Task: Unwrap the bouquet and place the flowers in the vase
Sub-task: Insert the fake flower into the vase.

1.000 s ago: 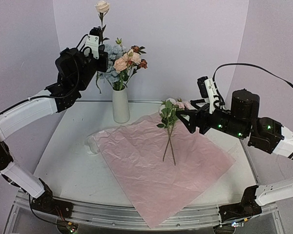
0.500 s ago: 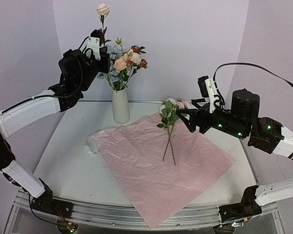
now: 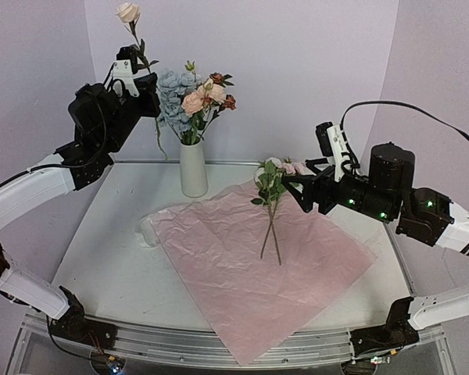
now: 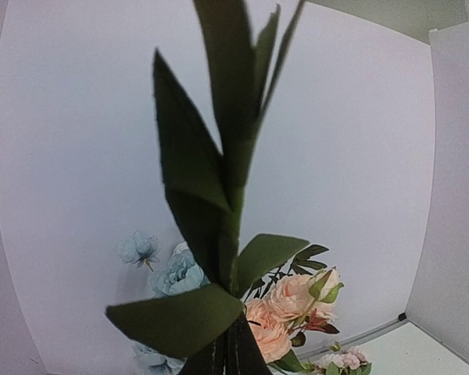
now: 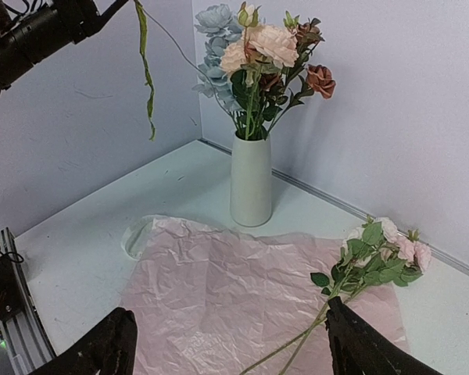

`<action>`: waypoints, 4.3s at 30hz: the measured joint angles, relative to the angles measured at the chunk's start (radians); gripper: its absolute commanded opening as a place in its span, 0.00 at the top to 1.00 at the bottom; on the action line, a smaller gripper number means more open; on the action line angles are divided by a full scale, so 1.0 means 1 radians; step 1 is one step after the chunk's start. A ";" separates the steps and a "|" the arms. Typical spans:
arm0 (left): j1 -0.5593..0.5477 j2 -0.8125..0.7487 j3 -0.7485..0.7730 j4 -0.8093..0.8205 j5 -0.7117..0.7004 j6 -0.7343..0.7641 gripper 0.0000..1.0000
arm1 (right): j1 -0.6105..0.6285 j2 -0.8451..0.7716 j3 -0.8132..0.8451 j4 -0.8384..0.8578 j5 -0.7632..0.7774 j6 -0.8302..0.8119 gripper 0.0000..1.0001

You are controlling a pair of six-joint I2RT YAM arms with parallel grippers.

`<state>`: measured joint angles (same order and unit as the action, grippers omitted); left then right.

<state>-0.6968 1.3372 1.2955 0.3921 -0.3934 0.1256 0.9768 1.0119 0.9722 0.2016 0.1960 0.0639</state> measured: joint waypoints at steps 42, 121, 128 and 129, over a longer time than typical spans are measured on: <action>0.002 0.213 0.139 -0.025 0.007 0.065 1.00 | 0.000 -0.003 0.000 -0.001 0.015 -0.001 0.16; 0.131 0.580 0.178 -0.017 0.080 -0.140 0.88 | -0.014 0.035 0.000 -0.001 0.037 0.013 0.16; 0.131 0.583 0.173 -0.016 0.087 -0.169 0.66 | -0.068 0.081 -0.007 -0.007 0.019 0.054 0.16; 0.131 0.582 0.167 -0.015 0.087 -0.177 0.62 | -0.079 0.090 -0.007 -0.009 0.011 0.062 0.16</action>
<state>-0.5655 1.9193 1.4623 0.3770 -0.3066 -0.0515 0.8981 1.1016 0.9653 0.1930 0.2065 0.1262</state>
